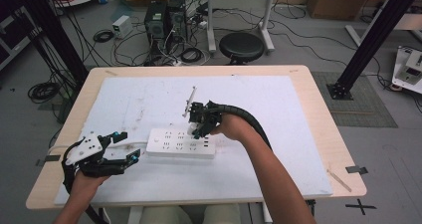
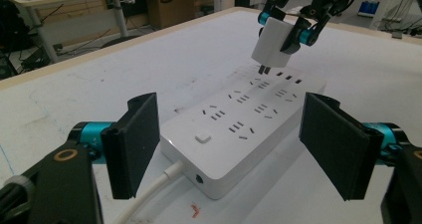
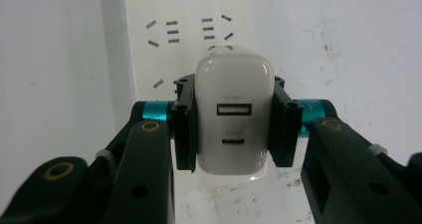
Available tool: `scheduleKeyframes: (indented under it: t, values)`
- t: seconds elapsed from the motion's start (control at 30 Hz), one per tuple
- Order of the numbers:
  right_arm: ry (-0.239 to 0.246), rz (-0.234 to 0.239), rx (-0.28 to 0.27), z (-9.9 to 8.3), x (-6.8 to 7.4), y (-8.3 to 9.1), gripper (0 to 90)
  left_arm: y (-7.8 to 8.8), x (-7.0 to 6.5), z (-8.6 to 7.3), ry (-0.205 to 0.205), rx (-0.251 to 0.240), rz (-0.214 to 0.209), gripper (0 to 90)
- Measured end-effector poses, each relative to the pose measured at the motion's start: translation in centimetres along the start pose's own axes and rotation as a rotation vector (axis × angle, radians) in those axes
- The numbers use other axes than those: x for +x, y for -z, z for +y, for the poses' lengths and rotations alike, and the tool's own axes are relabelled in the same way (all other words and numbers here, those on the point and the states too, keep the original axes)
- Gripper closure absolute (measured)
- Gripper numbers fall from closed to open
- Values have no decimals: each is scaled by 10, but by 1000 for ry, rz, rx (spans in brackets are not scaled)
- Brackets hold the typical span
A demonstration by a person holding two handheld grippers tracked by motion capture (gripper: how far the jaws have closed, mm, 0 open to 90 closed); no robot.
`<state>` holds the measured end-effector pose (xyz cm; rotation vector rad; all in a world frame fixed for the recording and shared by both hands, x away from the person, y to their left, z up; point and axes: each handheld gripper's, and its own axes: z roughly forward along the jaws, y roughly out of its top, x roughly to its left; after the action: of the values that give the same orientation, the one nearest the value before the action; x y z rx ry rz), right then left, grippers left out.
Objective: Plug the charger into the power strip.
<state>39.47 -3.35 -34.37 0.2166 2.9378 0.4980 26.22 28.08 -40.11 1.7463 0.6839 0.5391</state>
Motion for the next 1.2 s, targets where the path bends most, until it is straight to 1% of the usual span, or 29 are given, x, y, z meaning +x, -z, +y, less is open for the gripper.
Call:
scheduleKeyframes:
  t: [0.07, 0.2, 0.23, 0.27, 0.33, 0.37, 0.5, 0.53, 0.57, 0.6, 0.7, 0.73, 0.77, 0.8, 0.83, 0.87, 0.9, 0.93, 1.07, 1.13, 1.17, 1.2]
  values:
    - [-2, 1, 9, 0, 0, -1, 636, 0, 0, 0, 2, 0, -1, 241]
    - [24, 3, 31, 2, 0, -4, 636, -1, 1, -2, 7, -2, -2, 240]
    - [22, 0, 33, 3, 1, -5, 636, -1, 1, -2, 7, -2, -2, 240]
    - [41, 5, 43, 4, 0, -7, 636, -1, 1, -2, 7, -2, -3, 240]
    - [49, 3, 49, 5, 1, -8, 636, -1, 1, -2, 6, -1, -3, 240]
    - [45, 0, 62, 6, 2, -9, 636, -1, 1, -2, 6, -3, -3, 241]
    - [77, 0, 86, 9, 3, -14, 636, 0, 2, -3, 5, -2, -1, 240]
    - [77, 0, 86, 9, 3, -14, 636, 0, 2, -3, 7, -2, -1, 240]
    - [91, 1, 93, 10, 3, -14, 636, 0, 3, -3, 7, -2, -1, 240]
    - [95, 1, 102, 12, 3, -14, 636, -1, 3, -4, 13, -3, 2, 240]
    - [98, 1, 113, 13, 3, -14, 636, -1, 3, -4, 11, -3, 1, 240]
    - [106, 4, 134, 16, 4, -14, 636, -1, 3, -4, 12, -3, -1, 241]
    - [123, 4, 141, 18, 3, -15, 637, -1, 3, -4, 12, -3, -2, 241]
    - [125, 9, 152, 20, 3, -15, 637, -2, 3, -4, 11, -3, -3, 241]
    - [110, 20, 168, 23, 0, -16, 637, -2, 3, -4, 9, 1, -4, 241]
    - [110, 20, 168, 23, 0, -16, 637, -2, 3, -4, 9, 1, -4, 240]
    - [111, 31, 187, 27, -1, -17, 637, -3, 2, -4, 11, 1, -5, 241]
    - [108, 31, 197, 28, -1, -17, 638, -3, 2, -3, 11, 0, -5, 240]
    - [123, 26, 225, 35, 0, -19, 638, -5, 2, -3, 12, 2, -9, 241]
    - [128, 26, 229, 36, 1, -20, 638, -6, 1, -3, 11, -1, -10, 241]
    - [147, 25, 235, 38, 1, -21, 638, -6, 1, -2, 10, 0, -11, 241]
    - [151, 23, 239, 39, 2, -22, 637, -6, 1, -2, 10, -2, -10, 240]
